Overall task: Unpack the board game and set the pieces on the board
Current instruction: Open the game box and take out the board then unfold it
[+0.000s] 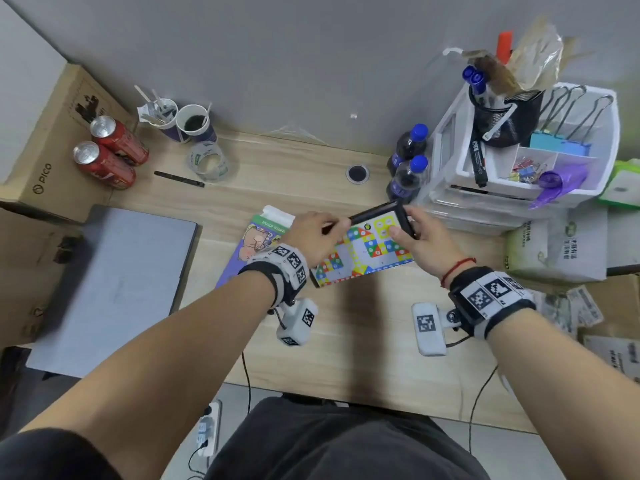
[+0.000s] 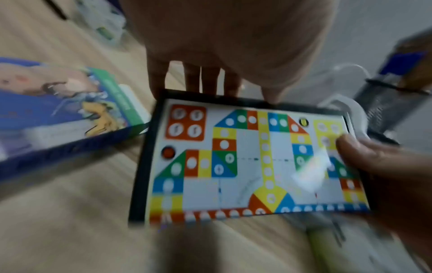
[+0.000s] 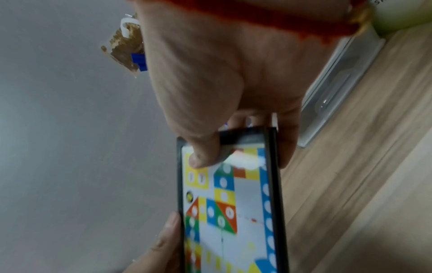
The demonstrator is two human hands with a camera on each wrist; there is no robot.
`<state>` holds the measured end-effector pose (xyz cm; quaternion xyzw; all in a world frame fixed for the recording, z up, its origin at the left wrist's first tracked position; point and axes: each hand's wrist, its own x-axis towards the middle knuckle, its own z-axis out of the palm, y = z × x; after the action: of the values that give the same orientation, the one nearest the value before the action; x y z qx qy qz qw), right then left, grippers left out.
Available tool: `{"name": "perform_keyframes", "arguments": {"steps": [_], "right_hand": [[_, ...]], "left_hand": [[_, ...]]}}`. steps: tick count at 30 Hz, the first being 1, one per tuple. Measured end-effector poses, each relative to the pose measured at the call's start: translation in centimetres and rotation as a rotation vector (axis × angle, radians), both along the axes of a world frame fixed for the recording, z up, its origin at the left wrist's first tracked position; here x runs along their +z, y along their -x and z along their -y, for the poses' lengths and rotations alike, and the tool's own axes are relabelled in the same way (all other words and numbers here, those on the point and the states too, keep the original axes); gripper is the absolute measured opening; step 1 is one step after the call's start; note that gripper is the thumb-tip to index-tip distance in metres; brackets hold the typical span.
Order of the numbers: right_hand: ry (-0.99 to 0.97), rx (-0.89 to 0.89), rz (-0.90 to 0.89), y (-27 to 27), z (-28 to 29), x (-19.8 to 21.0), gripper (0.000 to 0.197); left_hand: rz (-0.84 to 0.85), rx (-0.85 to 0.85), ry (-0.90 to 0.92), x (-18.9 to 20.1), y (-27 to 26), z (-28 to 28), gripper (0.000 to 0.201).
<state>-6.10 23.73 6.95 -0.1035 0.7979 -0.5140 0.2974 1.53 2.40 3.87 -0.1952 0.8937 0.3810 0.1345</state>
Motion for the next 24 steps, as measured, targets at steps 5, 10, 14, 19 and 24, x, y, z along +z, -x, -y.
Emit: {"name": "perform_keyframes", "arguments": {"steps": [5,10,14,19,24], "right_hand": [[0.085,0.131,0.077,0.2,-0.1,0.5,0.027],[-0.117,-0.114,0.102,-0.9,0.8,0.1,0.068],[-0.063,-0.055,0.421,-2.9,1.9,-0.5,0.087],[0.046,-0.056,0.386,-3.3,1.4,-0.1,0.031],[0.038,-0.024,0.456,-3.3,0.4,-0.8,0.062]], "left_hand": [[0.165,-0.191,-0.287,1.3,-0.4,-1.8,0.045],[0.013,-0.032,-0.168,0.8,-0.9,-3.4,0.031],[-0.019,-0.050,-0.248,2.5,-1.3,-4.8,0.022],[0.120,-0.097,-0.637,2.5,-2.0,-4.6,0.060],[0.316,-0.016,-0.881,2.8,-2.8,-5.0,0.059]]}}
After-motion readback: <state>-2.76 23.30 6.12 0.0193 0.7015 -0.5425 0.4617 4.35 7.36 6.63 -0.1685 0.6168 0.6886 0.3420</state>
